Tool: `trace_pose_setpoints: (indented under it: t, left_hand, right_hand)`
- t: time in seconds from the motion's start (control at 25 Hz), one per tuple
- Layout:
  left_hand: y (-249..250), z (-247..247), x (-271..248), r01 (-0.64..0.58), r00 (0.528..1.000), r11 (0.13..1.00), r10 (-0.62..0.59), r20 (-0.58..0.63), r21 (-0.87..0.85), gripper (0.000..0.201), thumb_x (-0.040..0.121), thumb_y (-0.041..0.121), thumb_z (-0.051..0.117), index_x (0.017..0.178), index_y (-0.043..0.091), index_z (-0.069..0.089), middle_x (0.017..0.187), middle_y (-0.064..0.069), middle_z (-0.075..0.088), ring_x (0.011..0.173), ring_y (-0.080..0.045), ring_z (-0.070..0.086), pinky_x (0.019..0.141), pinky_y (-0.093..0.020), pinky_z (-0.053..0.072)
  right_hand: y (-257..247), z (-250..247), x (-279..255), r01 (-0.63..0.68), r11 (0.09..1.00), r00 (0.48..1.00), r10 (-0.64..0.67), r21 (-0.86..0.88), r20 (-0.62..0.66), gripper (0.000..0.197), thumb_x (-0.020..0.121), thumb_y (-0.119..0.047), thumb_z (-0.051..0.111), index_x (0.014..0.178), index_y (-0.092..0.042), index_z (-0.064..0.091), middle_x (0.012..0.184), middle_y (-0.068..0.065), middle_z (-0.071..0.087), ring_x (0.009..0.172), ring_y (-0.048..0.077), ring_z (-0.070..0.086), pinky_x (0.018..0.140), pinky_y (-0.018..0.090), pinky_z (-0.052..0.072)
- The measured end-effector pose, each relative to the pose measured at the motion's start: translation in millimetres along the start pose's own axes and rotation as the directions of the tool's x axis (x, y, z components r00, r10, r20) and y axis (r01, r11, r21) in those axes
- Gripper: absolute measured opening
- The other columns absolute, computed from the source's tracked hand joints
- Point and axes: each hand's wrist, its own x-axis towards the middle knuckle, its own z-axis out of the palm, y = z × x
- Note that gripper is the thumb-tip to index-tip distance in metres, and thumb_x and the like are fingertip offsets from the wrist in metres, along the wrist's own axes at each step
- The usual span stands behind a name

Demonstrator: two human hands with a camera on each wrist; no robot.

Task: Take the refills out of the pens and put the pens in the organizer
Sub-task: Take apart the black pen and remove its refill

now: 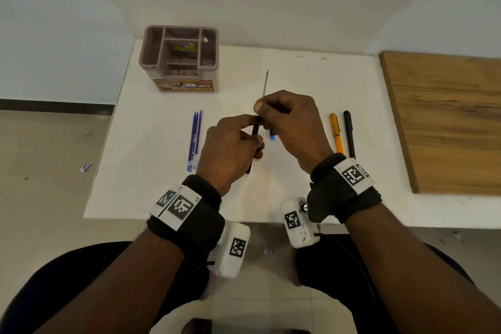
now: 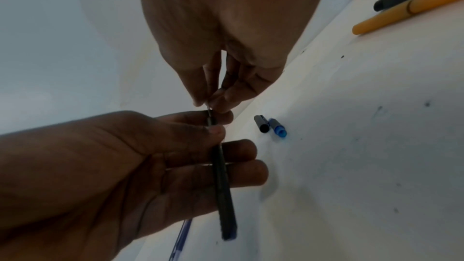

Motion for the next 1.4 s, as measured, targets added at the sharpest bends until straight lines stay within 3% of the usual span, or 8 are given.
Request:
trace_pose_setpoints:
  t: [0.16,0.28,0.4,0.52,0.76,1.0,1.2,1.4]
  left_hand:
    - [-1.5,0.9,0.6,-0.002,1.000,1.000,0.002,0.008,0.005,0.040,0.099,0.015,0.062,0.139,0.020,0.061,0.099,-0.008,0.079,0.084,-0.018,0.079,0.092,-0.044,0.061]
    - [0.2,2.0,0.7,0.013,1.000,0.999,-0.014,0.011,0.029,0.039,0.099,0.016,0.062,0.138,0.018,0.062,0.104,-0.008,0.079,0.087,-0.018,0.078,0.091,-0.041,0.061]
    - [0.2,0.8,2.8,0.013,1.000,0.997,-0.014,0.006,0.075,0.032,0.098,0.019,0.065,0.129,0.012,0.068,0.107,-0.009,0.078,0.090,-0.018,0.078,0.096,-0.042,0.059]
    - [-0.6,-3.2,2.8,0.001,1.000,0.997,-0.001,0.000,0.083,0.028,0.097,0.020,0.067,0.124,0.013,0.071,0.105,-0.006,0.079,0.087,-0.015,0.077,0.098,-0.038,0.058]
    - [-0.6,-7.6,3.0,0.005,1.000,0.998,-0.005,-0.002,0.070,0.029,0.097,0.019,0.067,0.125,0.014,0.071,0.104,-0.006,0.079,0.088,-0.014,0.077,0.097,-0.039,0.058]
    - [3.9,-9.6,-1.6,0.006,1.000,1.000,-0.006,0.007,0.027,0.031,0.099,0.020,0.064,0.128,0.015,0.069,0.108,-0.007,0.078,0.092,-0.018,0.076,0.098,-0.041,0.058]
    - [2.8,-20.7,-6.0,0.045,0.999,0.999,-0.045,-0.023,-0.015,0.032,0.099,0.022,0.063,0.130,0.018,0.068,0.108,-0.006,0.077,0.095,-0.017,0.075,0.092,-0.038,0.060]
    - [-3.5,-32.1,-3.4,0.085,0.990,0.996,-0.086,-0.108,-0.016,0.028,0.097,0.024,0.065,0.125,0.019,0.070,0.100,-0.005,0.078,0.092,-0.018,0.075,0.090,-0.044,0.061]
  right_hand:
    - [2.9,1.5,1.8,0.021,0.999,1.000,-0.021,-0.040,0.008,0.017,0.103,-0.024,0.063,0.109,-0.015,0.075,0.085,-0.003,0.073,0.082,0.015,0.071,0.086,0.041,0.062]
    - [4.9,2.3,4.9,0.009,1.000,1.000,-0.009,-0.028,-0.001,0.022,0.107,-0.020,0.055,0.118,-0.015,0.073,0.094,-0.005,0.071,0.089,0.012,0.071,0.087,0.031,0.061]
    - [3.8,0.5,10.3,-0.014,0.999,0.999,0.016,0.035,-0.035,0.023,0.109,-0.015,0.049,0.118,-0.017,0.070,0.097,-0.003,0.071,0.083,0.006,0.073,0.075,0.017,0.059]
    - [-0.8,0.0,13.1,-0.006,0.997,0.997,0.012,0.078,-0.073,0.024,0.108,-0.014,0.050,0.119,-0.015,0.071,0.096,-0.004,0.071,0.080,0.000,0.073,0.069,0.014,0.059]
    - [-4.4,3.7,12.8,0.051,0.996,0.991,-0.041,0.076,-0.131,0.016,0.102,-0.021,0.064,0.112,-0.015,0.075,0.088,0.002,0.077,0.081,0.019,0.075,0.074,0.025,0.064]
    - [-9.1,4.2,8.2,0.059,0.992,0.985,-0.039,0.113,-0.170,0.014,0.102,-0.018,0.063,0.111,-0.017,0.074,0.090,-0.012,0.073,0.076,0.002,0.072,0.067,0.016,0.059]
    - [-22.3,4.3,15.4,-0.009,0.955,0.972,0.078,0.297,-0.221,0.021,0.103,-0.015,0.061,0.119,-0.009,0.074,0.096,0.008,0.074,0.085,0.019,0.074,0.082,0.026,0.063]
    - [-26.8,18.4,62.6,-0.132,0.991,0.976,0.124,-0.037,-0.181,0.012,0.094,-0.017,0.073,0.098,-0.007,0.078,0.084,0.007,0.078,0.073,0.017,0.077,0.078,0.031,0.064]
